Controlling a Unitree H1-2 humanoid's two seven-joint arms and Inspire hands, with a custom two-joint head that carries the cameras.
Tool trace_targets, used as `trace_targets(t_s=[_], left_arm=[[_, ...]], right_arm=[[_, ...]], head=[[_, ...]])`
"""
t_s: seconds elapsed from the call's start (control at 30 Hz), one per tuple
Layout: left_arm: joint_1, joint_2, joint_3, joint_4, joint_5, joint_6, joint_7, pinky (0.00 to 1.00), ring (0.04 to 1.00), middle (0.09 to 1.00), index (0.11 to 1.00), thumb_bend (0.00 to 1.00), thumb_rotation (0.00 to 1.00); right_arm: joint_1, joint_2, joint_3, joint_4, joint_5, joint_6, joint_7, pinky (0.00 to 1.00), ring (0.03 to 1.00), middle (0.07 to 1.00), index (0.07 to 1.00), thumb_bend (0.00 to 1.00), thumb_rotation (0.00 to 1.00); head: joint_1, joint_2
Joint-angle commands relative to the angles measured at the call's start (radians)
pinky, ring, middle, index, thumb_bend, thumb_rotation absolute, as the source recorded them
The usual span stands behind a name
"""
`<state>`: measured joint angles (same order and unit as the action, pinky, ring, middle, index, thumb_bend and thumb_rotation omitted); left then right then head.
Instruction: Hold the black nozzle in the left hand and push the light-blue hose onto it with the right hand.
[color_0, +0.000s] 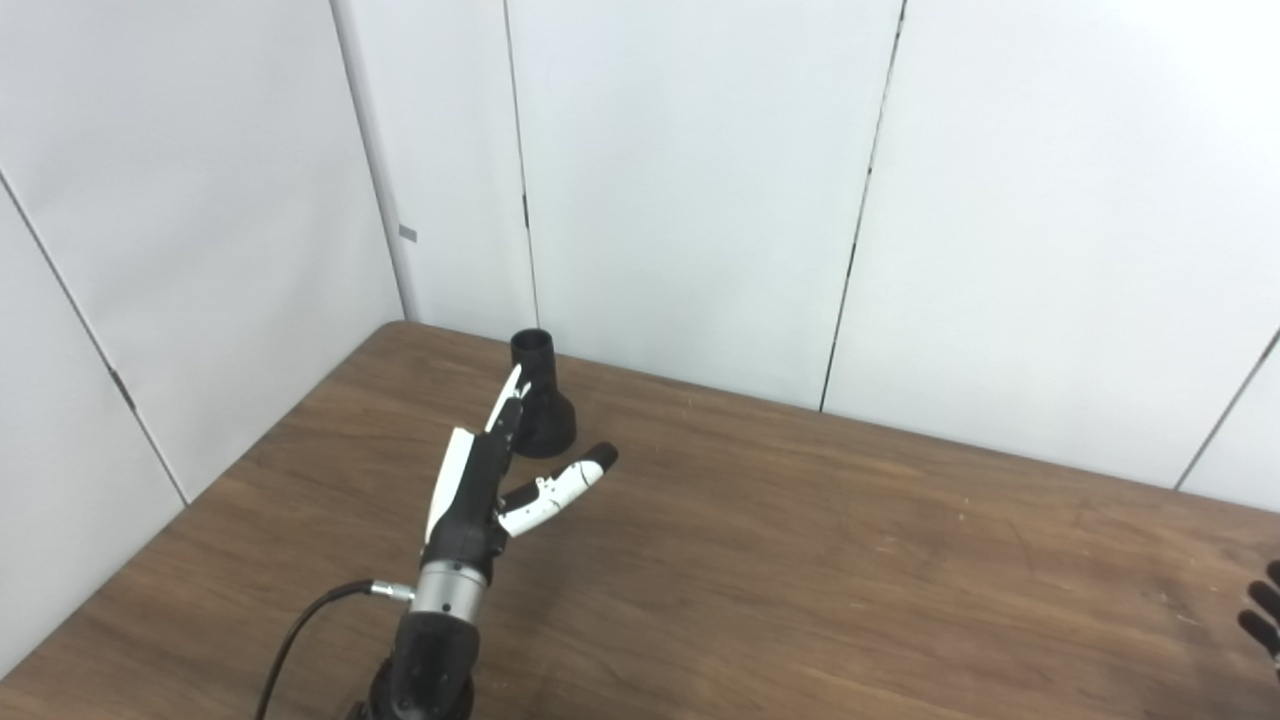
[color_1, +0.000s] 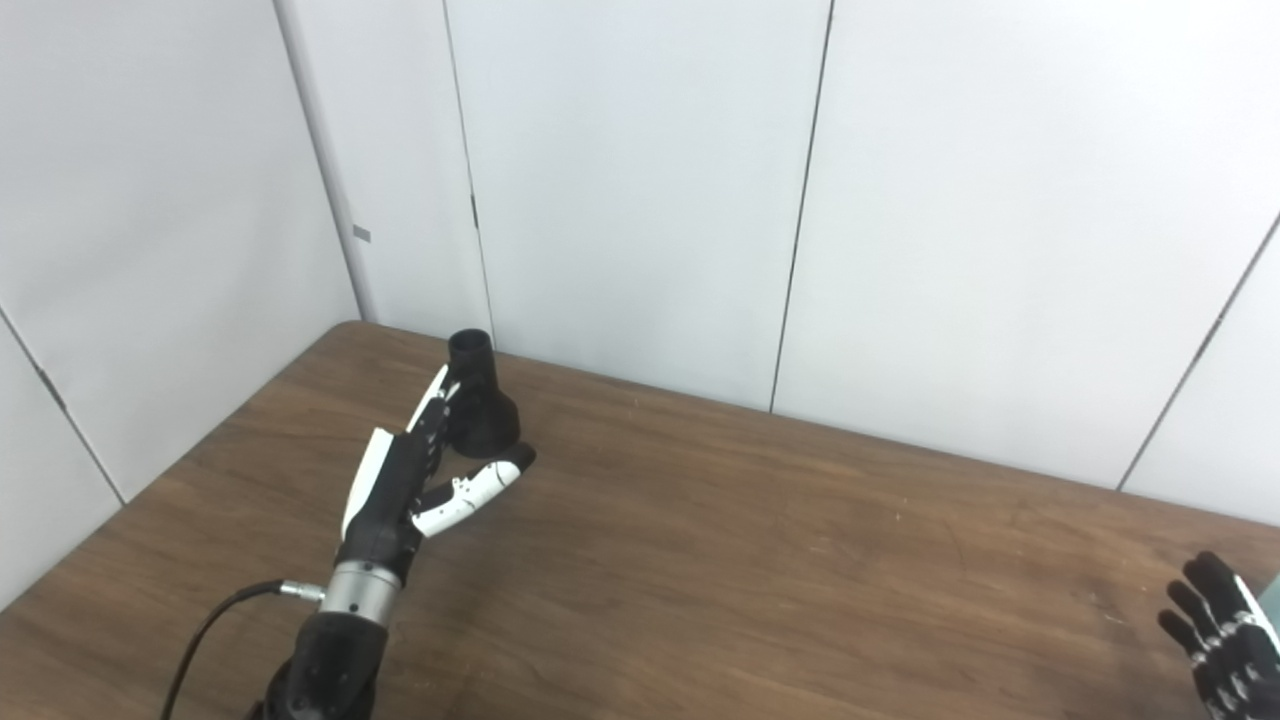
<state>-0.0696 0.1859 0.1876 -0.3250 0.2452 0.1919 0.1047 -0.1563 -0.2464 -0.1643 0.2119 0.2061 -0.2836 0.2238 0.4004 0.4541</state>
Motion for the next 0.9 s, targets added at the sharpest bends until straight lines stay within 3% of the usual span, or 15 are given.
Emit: trace_targets(t_s=[0.0, 0.37, 0.6, 0.87], left_arm=[[-0.042, 0.034, 0.016, -0.019, 0.020, -0.017, 0.013, 0.89, 0.925, 0.924, 0.936, 0.70, 0.45], [-0.082, 0.114, 0.055, 0.098, 0.024, -0.029, 0.016, 0.91, 0.937, 0.940, 0.938, 0.68, 0.42], [-0.128, 0.144, 0.074, 0.140, 0.034, 0.005, 0.022, 0.92, 0.942, 0.947, 0.939, 0.69, 0.40], [-0.180, 0.190, 0.050, 0.226, 0.104, 0.053, 0.019, 0.93, 0.979, 0.963, 0.947, 0.73, 0.39]], right_arm=[[0.061, 0.041, 0.010, 0.061, 0.009, -0.012, -0.010, 0.90, 0.938, 0.954, 0.942, 0.68, 0.95], [0.063, 0.041, 0.020, 0.023, -0.003, 0.015, -0.025, 0.90, 0.922, 0.955, 0.945, 0.70, 0.95], [0.056, 0.038, 0.022, 0.028, -0.005, 0.010, -0.024, 0.90, 0.929, 0.956, 0.945, 0.70, 0.95], [0.053, 0.037, 0.027, 0.024, -0.015, 0.011, -0.028, 0.90, 0.933, 0.952, 0.944, 0.70, 0.96]], head=[[-0.001, 0.000], [0.001, 0.002], [-0.001, 0.010], [-0.006, 0.016]])
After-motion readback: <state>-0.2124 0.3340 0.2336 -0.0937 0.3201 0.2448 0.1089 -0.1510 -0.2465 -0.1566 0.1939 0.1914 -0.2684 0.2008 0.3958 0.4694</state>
